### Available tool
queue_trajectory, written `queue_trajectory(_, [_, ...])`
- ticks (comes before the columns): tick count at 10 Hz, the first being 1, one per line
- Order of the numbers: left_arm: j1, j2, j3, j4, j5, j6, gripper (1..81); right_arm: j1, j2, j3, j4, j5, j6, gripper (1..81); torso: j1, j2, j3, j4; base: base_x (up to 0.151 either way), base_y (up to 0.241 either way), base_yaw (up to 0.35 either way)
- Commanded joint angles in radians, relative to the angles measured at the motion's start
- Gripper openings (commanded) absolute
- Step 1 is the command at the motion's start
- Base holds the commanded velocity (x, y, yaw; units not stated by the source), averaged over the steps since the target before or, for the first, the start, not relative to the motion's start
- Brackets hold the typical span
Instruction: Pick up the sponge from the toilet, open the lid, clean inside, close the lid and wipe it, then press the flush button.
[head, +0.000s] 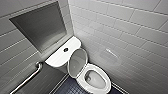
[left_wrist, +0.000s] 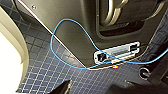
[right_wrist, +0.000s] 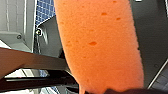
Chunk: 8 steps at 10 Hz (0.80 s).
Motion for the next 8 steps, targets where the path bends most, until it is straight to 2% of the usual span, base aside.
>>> queue_trajectory(1, [0.02,0.006,0.002,-0.008,0.083,0.006,81.1,0.102,-0.126,0.138,-0.001,-0.006,0.017,1.0,0.0,0.0,0.0,0.0,0.0,0.0,0.0])
queue_trajectory(5, [0.022,0.012,0.002,-0.011,0.083,0.005,81.1,0.25,-0.176,0.133,0.011,0.001,0.022,1.0,0.001,0.001,0.001,0.0,0.0,0.0,0.0])
queue_trajectory(8, [0.022,0.013,0.002,-0.012,0.084,0.005,81.1,0.243,-0.208,0.096,0.014,-0.015,0.103,1.0,0.001,0.001,0.001,0.0,0.0,0.0,0.0])
